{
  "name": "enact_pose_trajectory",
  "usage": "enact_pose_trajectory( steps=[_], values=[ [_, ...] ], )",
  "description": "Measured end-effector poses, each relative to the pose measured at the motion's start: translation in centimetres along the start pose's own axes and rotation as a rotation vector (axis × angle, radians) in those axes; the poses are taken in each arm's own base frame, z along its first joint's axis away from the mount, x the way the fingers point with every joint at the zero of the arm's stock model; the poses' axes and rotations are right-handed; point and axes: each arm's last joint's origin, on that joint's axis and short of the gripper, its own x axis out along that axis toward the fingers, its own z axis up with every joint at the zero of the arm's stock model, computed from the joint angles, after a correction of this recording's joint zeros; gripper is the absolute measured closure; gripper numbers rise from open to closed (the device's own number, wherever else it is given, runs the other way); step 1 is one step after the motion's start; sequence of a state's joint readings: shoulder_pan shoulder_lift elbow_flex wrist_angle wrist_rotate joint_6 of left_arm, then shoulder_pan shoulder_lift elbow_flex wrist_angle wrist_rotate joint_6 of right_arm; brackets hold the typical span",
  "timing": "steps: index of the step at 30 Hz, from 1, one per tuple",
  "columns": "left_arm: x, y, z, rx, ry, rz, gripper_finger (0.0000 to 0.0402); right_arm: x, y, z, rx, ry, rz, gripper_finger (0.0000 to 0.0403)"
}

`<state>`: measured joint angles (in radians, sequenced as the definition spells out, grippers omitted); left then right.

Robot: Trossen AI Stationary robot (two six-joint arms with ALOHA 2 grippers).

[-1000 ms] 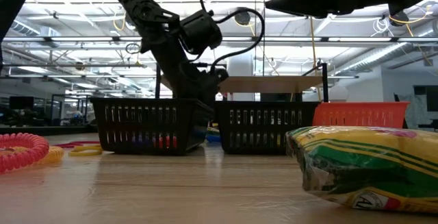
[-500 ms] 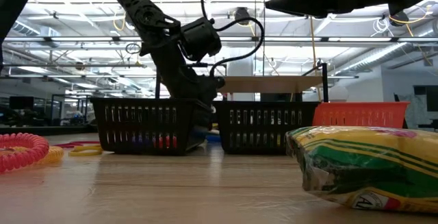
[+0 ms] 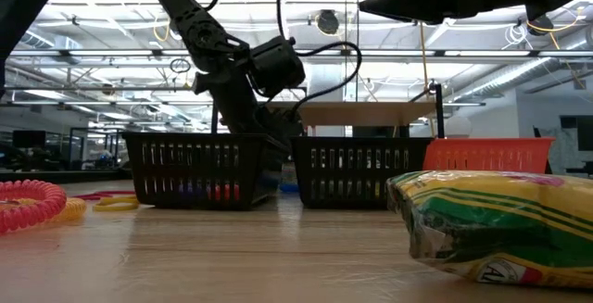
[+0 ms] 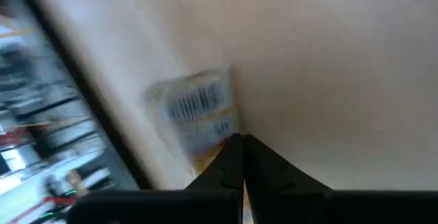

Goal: Pick & Place Office Desk Supplies
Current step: Put the crayon box into the right black basket

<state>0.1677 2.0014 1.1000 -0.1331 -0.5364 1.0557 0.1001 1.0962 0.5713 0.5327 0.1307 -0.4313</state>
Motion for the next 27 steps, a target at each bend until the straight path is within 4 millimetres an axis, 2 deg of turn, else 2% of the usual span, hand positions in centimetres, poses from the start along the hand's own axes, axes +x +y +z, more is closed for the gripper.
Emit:
enact_pose_trajectory(
  steps=[4, 16, 27],
  values=[
    [-0.8, 0.0, 1.2, -0.016, -0.015, 0.004, 0.0401, 0.0, 0.0, 0.0, 0.000, 0.001, 0.000, 0.0232],
    [-4.9, 1.0, 5.9, 0.001, -0.098, 0.091, 0.0401, 0.0, 0.0, 0.0, 0.007, -0.001, 0.004, 0.0232],
    [-5.6, 1.4, 6.2, -0.009, 0.002, 0.182, 0.0392, 0.0, 0.0, 0.0, 0.027, 0.001, 0.003, 0.0232]
  ],
)
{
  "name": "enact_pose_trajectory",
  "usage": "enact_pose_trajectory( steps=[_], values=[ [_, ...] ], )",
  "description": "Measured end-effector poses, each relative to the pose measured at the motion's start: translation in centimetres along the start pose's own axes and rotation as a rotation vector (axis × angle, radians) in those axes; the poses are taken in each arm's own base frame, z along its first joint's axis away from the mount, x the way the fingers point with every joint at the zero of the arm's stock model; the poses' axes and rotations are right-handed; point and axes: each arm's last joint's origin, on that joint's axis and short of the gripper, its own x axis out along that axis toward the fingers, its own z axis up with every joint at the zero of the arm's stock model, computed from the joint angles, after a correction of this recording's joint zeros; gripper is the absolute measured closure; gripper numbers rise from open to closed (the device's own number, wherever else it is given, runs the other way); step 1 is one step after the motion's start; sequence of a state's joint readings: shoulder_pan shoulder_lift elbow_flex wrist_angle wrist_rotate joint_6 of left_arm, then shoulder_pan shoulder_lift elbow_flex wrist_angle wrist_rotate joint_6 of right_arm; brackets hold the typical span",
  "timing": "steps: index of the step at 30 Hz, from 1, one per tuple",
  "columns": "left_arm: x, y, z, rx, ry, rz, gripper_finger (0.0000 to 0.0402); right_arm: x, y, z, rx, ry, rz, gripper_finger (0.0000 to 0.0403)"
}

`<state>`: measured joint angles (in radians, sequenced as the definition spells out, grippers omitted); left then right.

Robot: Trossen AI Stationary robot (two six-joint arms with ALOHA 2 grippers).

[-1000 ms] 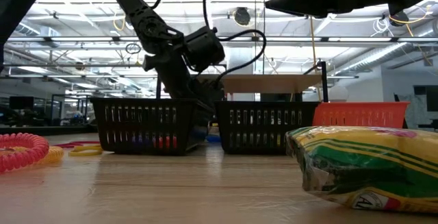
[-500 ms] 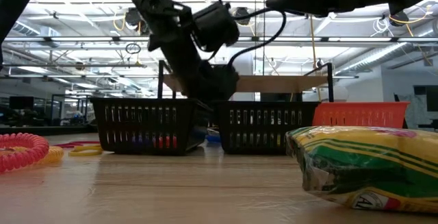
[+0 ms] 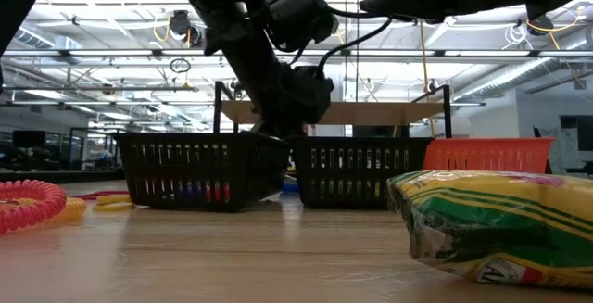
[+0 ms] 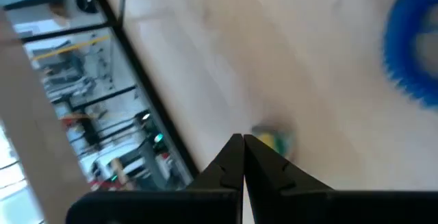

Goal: Pick & Place Office Desk Supplies
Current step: Put the crayon box into the right black basket

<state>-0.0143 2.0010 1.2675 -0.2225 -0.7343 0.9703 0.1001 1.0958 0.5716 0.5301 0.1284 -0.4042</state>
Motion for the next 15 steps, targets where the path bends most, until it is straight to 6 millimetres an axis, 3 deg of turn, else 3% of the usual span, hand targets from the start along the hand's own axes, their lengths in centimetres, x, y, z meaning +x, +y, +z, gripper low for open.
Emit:
enact_pose_trajectory(
  steps=[6, 15],
  values=[
    [-1.2, 1.2, -0.2, 0.013, 0.040, 0.084, 0.0399, 0.0, 0.0, 0.1, 0.001, -0.007, -0.004, 0.0232],
    [-6.6, 5.2, -0.6, -0.143, -0.124, 0.228, 0.0399, 0.0, -0.1, 0.3, 0.003, -0.022, -0.009, 0.0232]
  ],
)
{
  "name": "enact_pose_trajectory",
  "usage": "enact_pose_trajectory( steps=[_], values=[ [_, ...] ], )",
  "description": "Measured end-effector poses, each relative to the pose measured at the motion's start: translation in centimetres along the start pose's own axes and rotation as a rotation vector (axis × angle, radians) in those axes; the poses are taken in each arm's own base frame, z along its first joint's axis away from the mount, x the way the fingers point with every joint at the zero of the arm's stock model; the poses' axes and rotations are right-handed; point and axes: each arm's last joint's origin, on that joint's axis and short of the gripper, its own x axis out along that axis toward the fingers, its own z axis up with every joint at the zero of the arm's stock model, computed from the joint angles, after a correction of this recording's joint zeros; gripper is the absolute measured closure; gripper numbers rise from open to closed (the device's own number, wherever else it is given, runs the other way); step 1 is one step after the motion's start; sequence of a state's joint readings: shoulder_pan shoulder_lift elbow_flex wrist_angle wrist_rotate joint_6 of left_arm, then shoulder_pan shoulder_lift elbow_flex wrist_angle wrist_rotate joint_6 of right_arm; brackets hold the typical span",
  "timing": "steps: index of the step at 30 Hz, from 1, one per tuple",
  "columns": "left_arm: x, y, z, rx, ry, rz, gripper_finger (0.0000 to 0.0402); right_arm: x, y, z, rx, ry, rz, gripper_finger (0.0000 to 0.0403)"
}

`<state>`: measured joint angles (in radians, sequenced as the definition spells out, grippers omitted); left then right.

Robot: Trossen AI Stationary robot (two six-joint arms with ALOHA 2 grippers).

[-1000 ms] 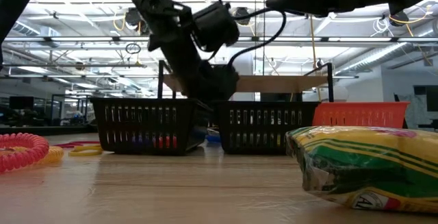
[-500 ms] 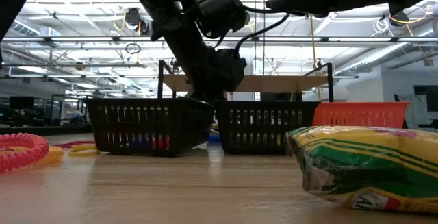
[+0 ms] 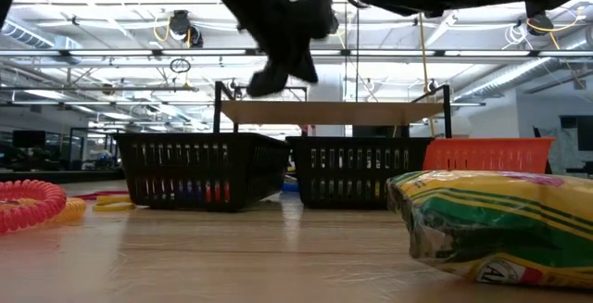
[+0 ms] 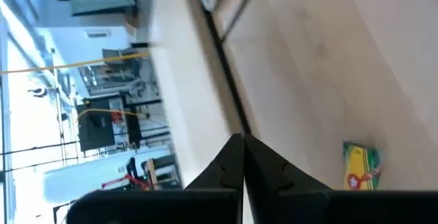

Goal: Pick & Place Office Desk Supplies
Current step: Put the crayon box into the right black basket

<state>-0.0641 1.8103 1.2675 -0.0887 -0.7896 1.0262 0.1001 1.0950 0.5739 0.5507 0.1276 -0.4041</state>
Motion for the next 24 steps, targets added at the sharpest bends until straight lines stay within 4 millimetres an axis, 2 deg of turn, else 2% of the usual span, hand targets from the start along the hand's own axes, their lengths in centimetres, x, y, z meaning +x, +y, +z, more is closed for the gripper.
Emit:
enact_pose_trajectory(
  steps=[3, 6, 13, 16, 19, 24],
  values=[
    [-2.3, 1.4, 0.2, -0.074, -0.048, 0.032, 0.0394, 0.0, 0.0, 0.0, 0.005, 0.001, 0.000, 0.0232],
    [-5.2, 2.8, 0.4, -0.222, -0.113, 0.052, 0.0395, 0.0, 0.1, -0.4, 0.012, 0.032, 0.001, 0.0232],
    [-11.6, 4.0, 0.0, -0.563, -0.232, -0.009, 0.0396, 0.0, 0.1, -0.3, 0.104, 0.021, -0.002, 0.0232],
    [-13.6, 3.5, -0.1, -0.678, -0.249, -0.073, 0.0399, 0.0, 0.0, -0.2, 0.140, 0.013, -0.003, 0.0232],
    [-14.8, 2.5, 0.0, -0.746, -0.219, -0.108, 0.0396, 0.1, 0.2, -0.6, 0.212, 0.024, 0.004, 0.0232],
    [-15.2, 0.1, 0.0, -0.760, -0.135, -0.061, 0.0400, 1.4, 1.3, -3.3, 0.363, 0.074, 0.006, 0.0232]
  ],
)
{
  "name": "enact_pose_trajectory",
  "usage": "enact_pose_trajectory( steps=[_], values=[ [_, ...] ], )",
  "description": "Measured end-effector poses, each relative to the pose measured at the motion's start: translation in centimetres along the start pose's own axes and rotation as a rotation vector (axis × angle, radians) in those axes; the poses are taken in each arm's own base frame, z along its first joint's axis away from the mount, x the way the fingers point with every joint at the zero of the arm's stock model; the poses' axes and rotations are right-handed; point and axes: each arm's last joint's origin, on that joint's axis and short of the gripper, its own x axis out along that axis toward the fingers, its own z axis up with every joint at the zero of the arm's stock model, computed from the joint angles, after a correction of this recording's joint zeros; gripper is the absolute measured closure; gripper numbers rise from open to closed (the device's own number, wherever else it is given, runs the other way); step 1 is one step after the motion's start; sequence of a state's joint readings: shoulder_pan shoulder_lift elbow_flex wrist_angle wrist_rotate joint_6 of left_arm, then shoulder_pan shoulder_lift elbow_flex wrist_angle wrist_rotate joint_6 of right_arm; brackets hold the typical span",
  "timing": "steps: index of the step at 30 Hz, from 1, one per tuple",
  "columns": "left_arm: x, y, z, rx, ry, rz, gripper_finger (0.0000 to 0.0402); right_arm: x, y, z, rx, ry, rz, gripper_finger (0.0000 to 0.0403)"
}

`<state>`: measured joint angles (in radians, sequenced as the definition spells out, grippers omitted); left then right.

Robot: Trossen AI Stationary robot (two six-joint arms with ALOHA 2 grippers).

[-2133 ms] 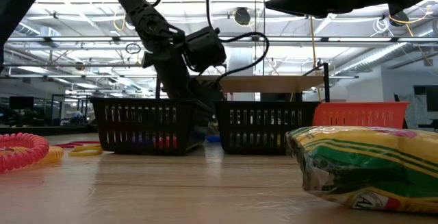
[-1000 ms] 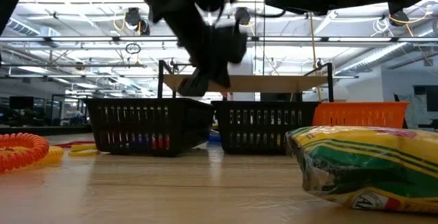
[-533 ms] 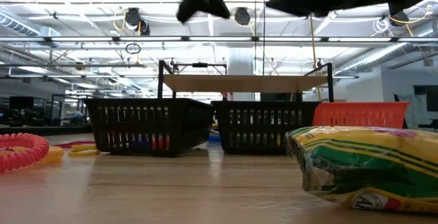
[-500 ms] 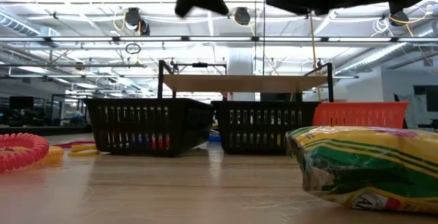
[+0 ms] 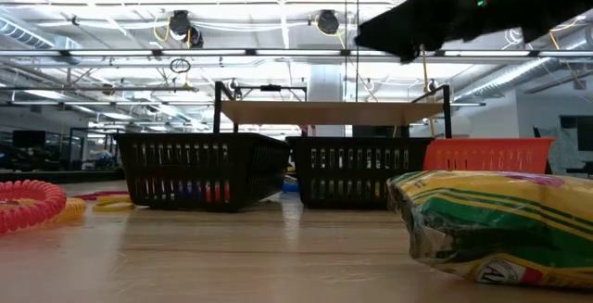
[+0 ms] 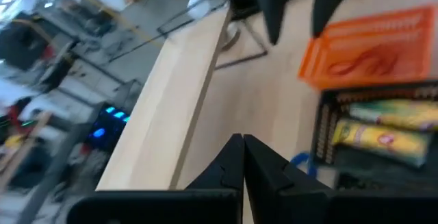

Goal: Pick & Place Office Desk Supplies
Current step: Put the crayon box into the right black basket

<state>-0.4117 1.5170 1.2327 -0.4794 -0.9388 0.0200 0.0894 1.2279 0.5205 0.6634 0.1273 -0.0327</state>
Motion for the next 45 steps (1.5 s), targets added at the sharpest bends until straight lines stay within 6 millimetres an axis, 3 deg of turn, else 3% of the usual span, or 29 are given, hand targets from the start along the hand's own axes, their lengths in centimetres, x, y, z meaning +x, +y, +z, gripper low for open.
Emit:
enact_pose_trajectory(
  steps=[4, 9, 16, 22, 32, 37, 45],
  values=[
    [-0.1, -0.3, -0.8, -0.014, 0.001, 0.149, 0.0393, 2.1, -0.8, -1.7, 0.046, 0.038, -0.045, 0.0232],
    [-0.2, -0.5, -1.0, -0.028, 0.006, 0.174, 0.0399, 4.0, -2.3, -2.3, 0.125, 0.094, -0.108, 0.0232],
    [-0.2, -0.5, -1.2, -0.072, 0.010, 0.164, 0.0386, 5.0, -4.1, -3.1, 0.202, 0.194, -0.182, 0.0232],
    [-0.4, -0.6, -1.3, -0.079, 0.015, 0.160, 0.0399, 4.9, -5.2, -3.7, 0.266, 0.239, -0.228, 0.0232],
    [-0.4, -0.6, -1.4, -0.079, 0.017, 0.160, 0.0388, 5.3, -5.5, -4.9, 0.370, 0.279, -0.217, 0.0232],
    [-0.4, -0.6, -1.4, -0.074, 0.019, 0.160, 0.0399, 6.8, -5.8, -6.4, 0.391, 0.329, -0.194, 0.0232],
    [-0.4, -0.6, -1.6, -0.068, 0.031, 0.139, 0.0387, 10.2, -5.9, -7.1, 0.370, 0.363, -0.145, 0.0232]
  ],
)
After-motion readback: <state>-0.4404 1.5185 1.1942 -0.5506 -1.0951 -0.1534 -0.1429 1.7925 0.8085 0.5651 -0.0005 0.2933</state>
